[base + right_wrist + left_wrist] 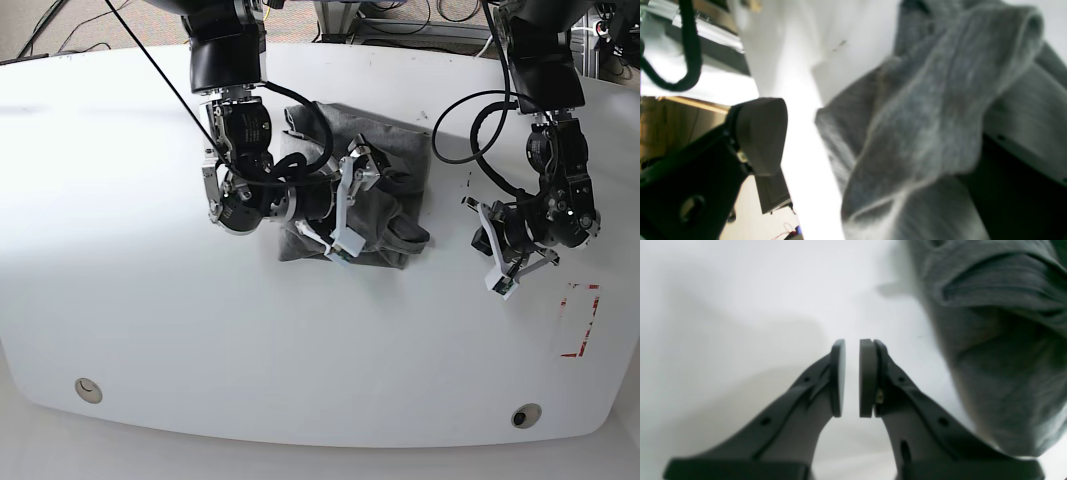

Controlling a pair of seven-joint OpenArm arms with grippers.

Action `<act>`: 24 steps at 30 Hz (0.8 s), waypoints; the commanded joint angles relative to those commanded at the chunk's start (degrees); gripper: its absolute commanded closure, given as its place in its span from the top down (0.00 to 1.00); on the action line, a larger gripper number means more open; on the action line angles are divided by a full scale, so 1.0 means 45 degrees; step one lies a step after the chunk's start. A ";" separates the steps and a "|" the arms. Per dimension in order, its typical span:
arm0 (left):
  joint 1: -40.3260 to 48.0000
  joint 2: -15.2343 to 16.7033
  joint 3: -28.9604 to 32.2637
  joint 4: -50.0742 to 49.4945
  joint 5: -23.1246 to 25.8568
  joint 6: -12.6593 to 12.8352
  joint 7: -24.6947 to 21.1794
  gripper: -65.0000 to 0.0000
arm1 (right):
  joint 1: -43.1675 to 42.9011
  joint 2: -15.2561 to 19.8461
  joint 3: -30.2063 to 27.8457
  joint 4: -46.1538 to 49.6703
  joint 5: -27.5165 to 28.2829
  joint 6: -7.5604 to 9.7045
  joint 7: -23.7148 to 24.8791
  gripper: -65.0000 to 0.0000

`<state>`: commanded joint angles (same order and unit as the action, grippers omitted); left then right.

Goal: Layout the t-shirt on the table in an organized manner, then fold the t-shirt properly
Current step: 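Release the folded end and press the bundle with both grippers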

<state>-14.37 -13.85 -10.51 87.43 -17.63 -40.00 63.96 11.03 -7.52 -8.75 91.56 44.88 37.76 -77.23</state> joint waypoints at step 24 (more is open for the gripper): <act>0.0117 0.0723 -0.1250 0.2462 -0.2442 0.0000 0.1758 0.10 | 0.2657 0.0742 0.0137 -0.0020 -0.1114 0.0039 0.0391 0.93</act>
<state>-13.85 -10.59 -16.13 98.51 -28.62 -40.00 71.87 22.99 -4.18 -8.13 91.47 39.87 37.93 -75.47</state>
